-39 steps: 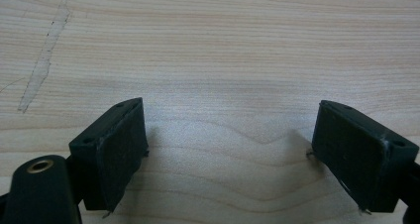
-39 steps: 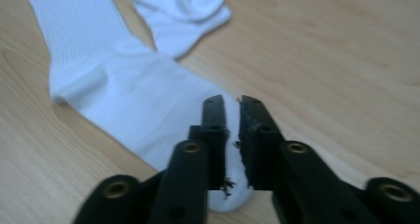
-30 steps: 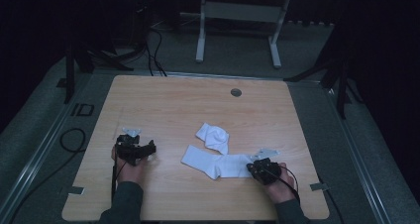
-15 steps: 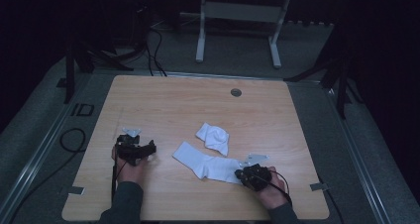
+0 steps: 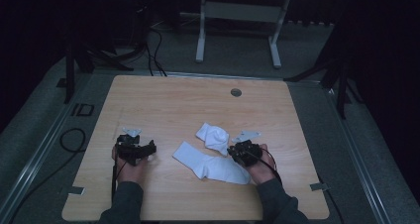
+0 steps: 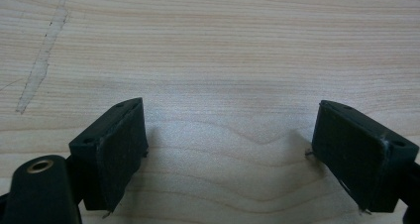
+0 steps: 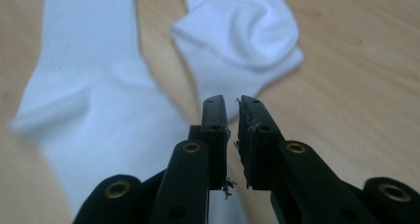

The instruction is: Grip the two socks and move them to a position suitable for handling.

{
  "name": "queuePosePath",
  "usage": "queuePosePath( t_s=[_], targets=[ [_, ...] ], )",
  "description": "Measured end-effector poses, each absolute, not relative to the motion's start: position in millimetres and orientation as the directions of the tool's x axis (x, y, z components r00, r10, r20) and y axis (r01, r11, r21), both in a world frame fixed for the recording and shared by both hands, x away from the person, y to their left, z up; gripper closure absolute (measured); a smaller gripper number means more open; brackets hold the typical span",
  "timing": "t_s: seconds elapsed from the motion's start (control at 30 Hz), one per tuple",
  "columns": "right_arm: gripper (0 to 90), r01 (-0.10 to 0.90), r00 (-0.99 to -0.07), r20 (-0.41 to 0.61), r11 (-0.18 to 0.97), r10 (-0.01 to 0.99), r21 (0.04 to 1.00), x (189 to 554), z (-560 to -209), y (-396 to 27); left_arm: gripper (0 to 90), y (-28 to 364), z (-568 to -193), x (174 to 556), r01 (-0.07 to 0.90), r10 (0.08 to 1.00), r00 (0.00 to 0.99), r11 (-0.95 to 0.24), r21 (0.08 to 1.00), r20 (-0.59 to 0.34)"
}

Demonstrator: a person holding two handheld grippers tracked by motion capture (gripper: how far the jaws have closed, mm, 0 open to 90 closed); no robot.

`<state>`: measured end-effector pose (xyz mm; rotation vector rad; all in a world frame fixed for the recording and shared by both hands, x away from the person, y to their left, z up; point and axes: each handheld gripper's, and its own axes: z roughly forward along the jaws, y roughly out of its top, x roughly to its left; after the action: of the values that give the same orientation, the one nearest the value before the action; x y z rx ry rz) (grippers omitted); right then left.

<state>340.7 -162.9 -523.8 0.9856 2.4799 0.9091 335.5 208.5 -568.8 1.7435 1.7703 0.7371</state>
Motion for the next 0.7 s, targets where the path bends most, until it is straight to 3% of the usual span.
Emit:
queuePosePath(
  t_s=[0.3,0.47,0.7],
  targets=[
    [74.9,0.528,-0.663,-0.08,0.541,0.744,0.655,382.3,-524.8,-145.8,13.6,208.3,-568.9,335.7,0.702,1.0,-0.011,0.01,0.712,-0.003],
    [66.8,0.549,-0.639,-0.092,0.537,0.764,0.641,398.0,-531.0,-142.0,13.6,208.3,-568.8,335.7,0.704,1.0,-0.009,0.008,0.711,-0.003],
    [57.7,0.61,-0.623,-0.016,0.499,0.782,0.616,421.0,-539.5,-139.5,13.6,208.1,-568.8,335.9,0.704,1.0,-0.01,0.009,0.711,-0.003]
  ],
)
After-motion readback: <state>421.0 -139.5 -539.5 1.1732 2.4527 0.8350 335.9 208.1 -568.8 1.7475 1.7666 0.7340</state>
